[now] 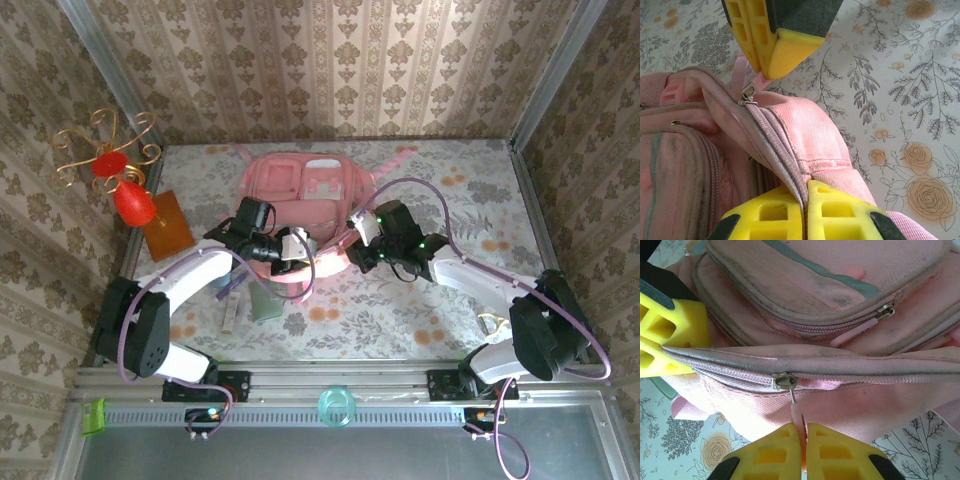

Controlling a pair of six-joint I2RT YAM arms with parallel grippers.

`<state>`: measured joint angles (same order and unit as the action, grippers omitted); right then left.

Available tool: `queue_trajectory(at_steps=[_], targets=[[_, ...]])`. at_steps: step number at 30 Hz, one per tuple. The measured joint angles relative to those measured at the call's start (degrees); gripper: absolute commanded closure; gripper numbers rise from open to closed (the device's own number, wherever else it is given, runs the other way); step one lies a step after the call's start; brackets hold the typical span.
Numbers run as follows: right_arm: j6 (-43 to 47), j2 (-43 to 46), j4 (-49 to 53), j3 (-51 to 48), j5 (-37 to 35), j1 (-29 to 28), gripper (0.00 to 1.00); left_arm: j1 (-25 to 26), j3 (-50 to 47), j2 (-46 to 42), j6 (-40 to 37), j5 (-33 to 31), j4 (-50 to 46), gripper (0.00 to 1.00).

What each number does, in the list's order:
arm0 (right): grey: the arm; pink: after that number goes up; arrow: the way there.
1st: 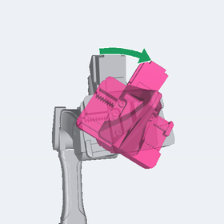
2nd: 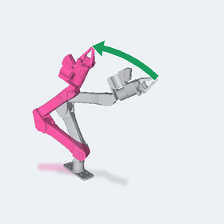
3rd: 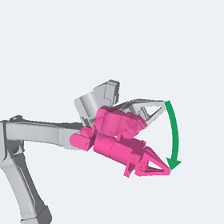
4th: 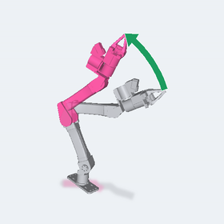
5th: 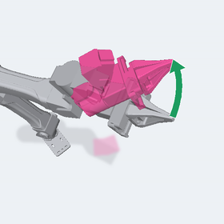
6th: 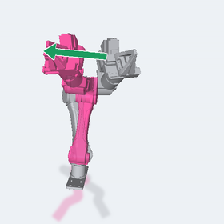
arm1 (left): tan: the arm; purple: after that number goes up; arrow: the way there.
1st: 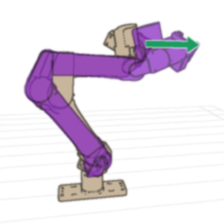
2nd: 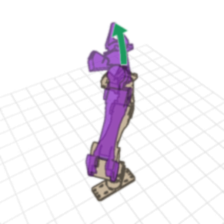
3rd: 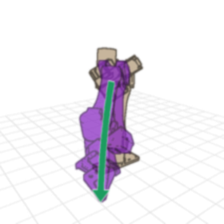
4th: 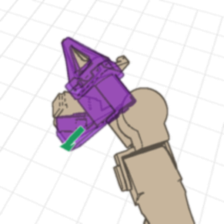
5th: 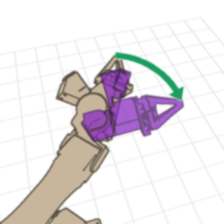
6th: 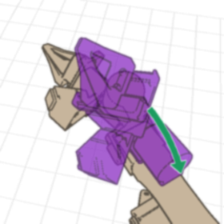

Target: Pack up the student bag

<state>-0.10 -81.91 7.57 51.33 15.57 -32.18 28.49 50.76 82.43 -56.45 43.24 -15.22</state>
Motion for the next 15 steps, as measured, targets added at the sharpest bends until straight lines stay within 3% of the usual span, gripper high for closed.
queue_trajectory(at_steps=[5, 15], targets=[[0.72, 0.22, 0.59, 0.33, 0.2, 0.0, 1.0, 0.0, 0.0, 0.0, 0.26, -0.04, 0.83, 1.0], [1.29, -1.62, -9.05, -3.56, 7.26, 1.4, 0.97, -0.13, 0.0, 0.0, 0.28, 0.7, 0.57, 1.0]])
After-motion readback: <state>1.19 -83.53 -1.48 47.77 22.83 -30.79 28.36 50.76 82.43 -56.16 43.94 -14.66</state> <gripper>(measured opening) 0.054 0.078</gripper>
